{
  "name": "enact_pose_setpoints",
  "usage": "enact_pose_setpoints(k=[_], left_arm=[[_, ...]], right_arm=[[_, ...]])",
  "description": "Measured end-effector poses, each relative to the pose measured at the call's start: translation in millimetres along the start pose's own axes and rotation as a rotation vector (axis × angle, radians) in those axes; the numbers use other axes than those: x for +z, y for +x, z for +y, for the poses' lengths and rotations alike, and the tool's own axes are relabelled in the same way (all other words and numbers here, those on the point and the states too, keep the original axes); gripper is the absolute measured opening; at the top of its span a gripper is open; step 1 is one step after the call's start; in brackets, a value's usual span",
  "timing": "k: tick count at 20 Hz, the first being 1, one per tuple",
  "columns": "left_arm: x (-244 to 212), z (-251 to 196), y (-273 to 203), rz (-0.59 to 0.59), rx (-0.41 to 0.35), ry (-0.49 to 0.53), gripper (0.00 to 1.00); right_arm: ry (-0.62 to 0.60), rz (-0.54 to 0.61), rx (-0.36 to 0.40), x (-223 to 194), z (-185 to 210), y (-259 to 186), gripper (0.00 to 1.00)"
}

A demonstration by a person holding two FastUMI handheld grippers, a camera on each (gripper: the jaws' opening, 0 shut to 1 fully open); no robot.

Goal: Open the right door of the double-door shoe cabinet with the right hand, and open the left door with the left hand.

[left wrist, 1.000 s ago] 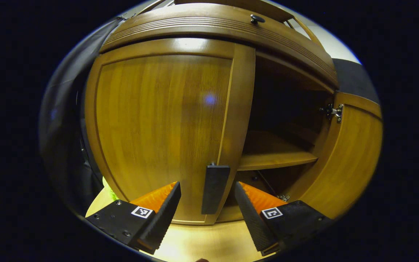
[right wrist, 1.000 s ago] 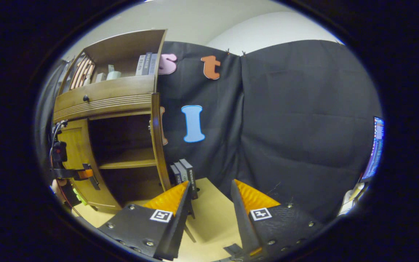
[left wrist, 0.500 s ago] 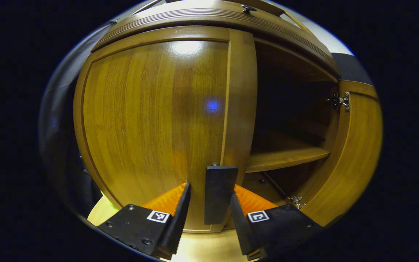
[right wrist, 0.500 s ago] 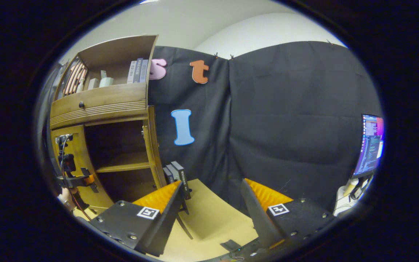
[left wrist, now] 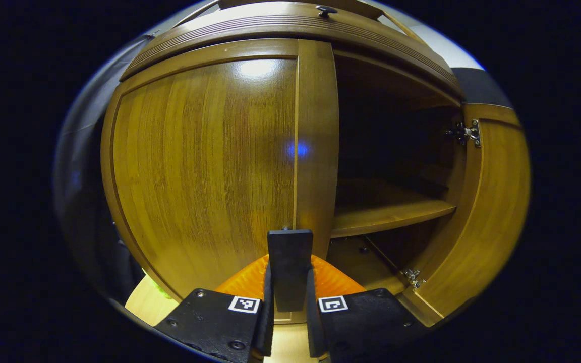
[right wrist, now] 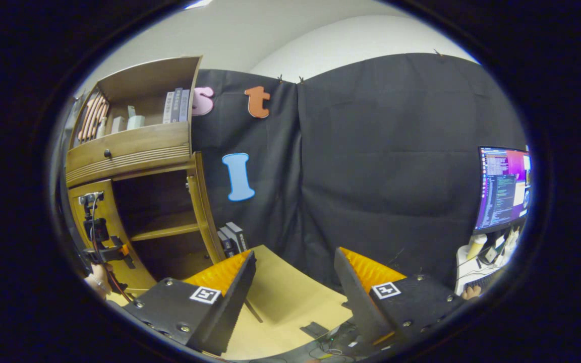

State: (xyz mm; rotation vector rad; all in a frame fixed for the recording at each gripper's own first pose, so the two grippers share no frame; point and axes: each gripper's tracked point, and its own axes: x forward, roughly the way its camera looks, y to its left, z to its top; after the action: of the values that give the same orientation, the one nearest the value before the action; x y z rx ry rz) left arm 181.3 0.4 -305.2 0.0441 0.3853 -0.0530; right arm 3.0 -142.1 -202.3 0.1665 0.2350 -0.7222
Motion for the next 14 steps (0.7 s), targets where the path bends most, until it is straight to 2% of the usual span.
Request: enact_pose_setpoints(k=[2, 3, 6, 7, 14], left_arm=[[-1.8, 2.5, -11.7, -0.005, -0.005, 0.004, 0.28], [-3.0, 4.0, -18.2, -0.004, -0.006, 0.010, 0.24], [-5.3, 4.0, -35.3, -0.004, -0.017, 0.012, 0.27], [-6.5, 5.2, -41.7, -0.003, -0.019, 0.009, 0.23], [-16.5, 22.2, -96.6, -0.013, 0.030, -0.003, 0.25]], right_arm=[[0.002, -0.008, 0.018, 2.8, 4.1, -0.4, 0.93], [-0.001, -0.010, 0.031, 4.2, 5.8, -0.6, 0.93], [-0.011, -0.006, 0.081, 5.5, 13.9, -0.8, 0.93], [-0.012, -0.004, 0.102, 6.0, 17.6, -0.7, 0.93], [-0.056, 0.017, 0.276, 6.1, 48.3, -0.3, 0.93]])
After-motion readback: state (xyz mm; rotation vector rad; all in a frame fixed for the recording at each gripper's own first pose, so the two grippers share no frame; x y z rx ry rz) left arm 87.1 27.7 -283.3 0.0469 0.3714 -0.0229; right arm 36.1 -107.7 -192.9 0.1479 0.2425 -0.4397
